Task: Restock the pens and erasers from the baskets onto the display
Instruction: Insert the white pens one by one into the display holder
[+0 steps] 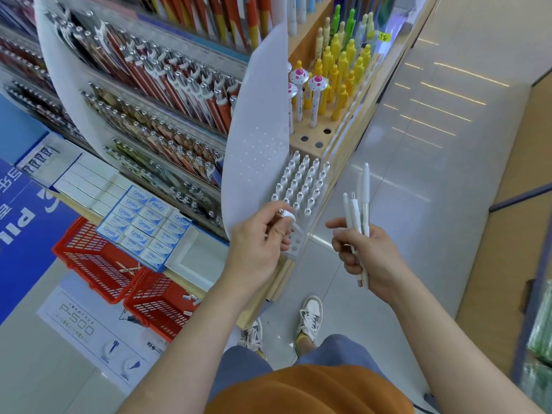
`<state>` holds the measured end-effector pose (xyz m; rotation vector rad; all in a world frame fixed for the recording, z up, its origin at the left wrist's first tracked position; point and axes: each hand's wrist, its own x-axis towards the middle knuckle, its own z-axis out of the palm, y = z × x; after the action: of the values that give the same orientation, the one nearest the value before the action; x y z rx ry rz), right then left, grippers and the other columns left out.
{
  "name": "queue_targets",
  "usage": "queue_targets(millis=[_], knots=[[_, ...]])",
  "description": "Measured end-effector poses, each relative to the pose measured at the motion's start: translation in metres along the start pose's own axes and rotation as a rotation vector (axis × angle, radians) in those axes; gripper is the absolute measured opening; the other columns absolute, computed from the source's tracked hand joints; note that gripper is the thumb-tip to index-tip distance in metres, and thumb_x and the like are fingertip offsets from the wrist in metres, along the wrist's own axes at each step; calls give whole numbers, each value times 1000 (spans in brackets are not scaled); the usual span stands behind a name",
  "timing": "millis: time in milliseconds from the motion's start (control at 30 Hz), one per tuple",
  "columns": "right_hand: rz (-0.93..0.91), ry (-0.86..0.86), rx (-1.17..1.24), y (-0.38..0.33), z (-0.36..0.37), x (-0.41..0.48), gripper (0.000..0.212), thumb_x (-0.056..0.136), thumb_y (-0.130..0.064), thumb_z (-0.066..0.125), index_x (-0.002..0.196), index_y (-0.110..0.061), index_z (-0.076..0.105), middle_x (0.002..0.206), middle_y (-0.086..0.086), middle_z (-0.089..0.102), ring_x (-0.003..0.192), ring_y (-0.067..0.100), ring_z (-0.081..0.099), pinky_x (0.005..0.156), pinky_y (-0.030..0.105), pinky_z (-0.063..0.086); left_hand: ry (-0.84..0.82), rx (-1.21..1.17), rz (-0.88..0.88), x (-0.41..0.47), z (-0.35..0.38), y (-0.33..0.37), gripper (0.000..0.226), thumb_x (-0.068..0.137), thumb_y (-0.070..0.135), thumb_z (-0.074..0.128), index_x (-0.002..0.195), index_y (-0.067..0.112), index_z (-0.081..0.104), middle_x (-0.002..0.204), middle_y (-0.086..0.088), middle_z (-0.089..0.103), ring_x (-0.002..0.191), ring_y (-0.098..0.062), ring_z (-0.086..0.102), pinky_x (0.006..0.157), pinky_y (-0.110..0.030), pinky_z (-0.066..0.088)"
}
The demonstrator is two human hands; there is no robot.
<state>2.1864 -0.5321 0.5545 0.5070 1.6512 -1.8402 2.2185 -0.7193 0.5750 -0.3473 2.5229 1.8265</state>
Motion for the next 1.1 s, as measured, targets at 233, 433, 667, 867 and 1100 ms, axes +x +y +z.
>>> queue_targets(millis=[233,433,667,867,1100], knots=[[-2,-11,-5,1,1,0,17,88,-4,56,103,-7,64,71,7,54,50,14,36,40,22,24,-90,198,65,3,6,-18,13,96,18,51,101,26,60,76,2,61,71,-17,63,69,-43,55],[-47,37,-7,3,11,3,20,89,-3,56,105,-10,66,102,6,70,55,13,46,40,22,28,13,324,178,7,11,-15,17,96,25,53,105,18,66,92,5,63,80,-7,58,73,-32,51],[-54,24,12,6,20,5,24,90,-2,53,109,-12,65,111,-1,70,54,16,49,40,21,27,139,299,113,7,14,-8,18,84,18,68,102,18,69,86,8,69,75,-5,65,75,-25,55],[-35,16,34,8,20,5,26,90,-3,52,110,-13,64,112,-1,70,52,16,48,39,21,29,66,384,230,1,18,-13,18,82,18,67,98,16,75,90,3,74,78,-9,67,74,-27,51],[-16,27,75,5,18,1,23,90,-4,53,109,-11,63,100,3,71,55,16,47,40,22,29,17,433,252,7,20,-13,23,85,19,67,107,16,71,100,1,72,85,-12,67,77,-32,54]])
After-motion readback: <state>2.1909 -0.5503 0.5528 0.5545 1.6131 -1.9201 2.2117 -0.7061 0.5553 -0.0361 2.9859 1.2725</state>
